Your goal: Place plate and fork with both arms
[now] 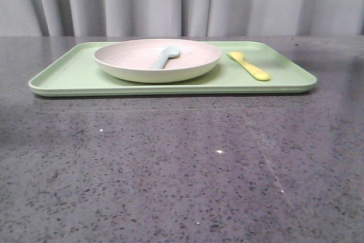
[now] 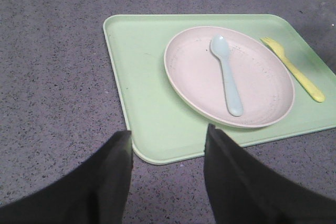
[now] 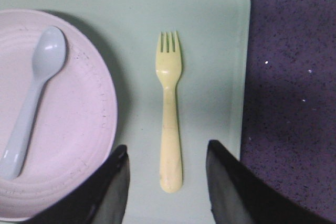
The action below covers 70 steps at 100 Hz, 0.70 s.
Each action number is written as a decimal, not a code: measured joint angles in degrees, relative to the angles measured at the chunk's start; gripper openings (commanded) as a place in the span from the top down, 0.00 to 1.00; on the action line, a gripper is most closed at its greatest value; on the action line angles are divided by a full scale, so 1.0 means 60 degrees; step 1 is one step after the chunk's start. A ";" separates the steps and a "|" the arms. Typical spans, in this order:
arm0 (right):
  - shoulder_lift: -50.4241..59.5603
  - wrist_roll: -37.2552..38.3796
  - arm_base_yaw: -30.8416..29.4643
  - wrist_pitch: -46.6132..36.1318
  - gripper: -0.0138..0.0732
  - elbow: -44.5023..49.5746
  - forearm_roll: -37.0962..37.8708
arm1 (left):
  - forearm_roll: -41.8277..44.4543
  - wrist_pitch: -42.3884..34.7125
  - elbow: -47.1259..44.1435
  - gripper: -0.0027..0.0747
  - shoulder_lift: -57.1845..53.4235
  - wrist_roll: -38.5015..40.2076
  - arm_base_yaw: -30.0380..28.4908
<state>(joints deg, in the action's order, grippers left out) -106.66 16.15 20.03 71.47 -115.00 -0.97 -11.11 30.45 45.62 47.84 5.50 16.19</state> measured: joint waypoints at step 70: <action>0.3134 -0.0413 0.0000 -0.0048 0.43 0.1691 0.0000 | 0.0243 -0.0149 -0.0016 0.56 0.0000 0.0000 0.0000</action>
<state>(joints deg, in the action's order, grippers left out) -87.86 13.68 20.03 71.18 -104.86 -0.97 -9.65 29.56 45.52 47.84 5.50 16.19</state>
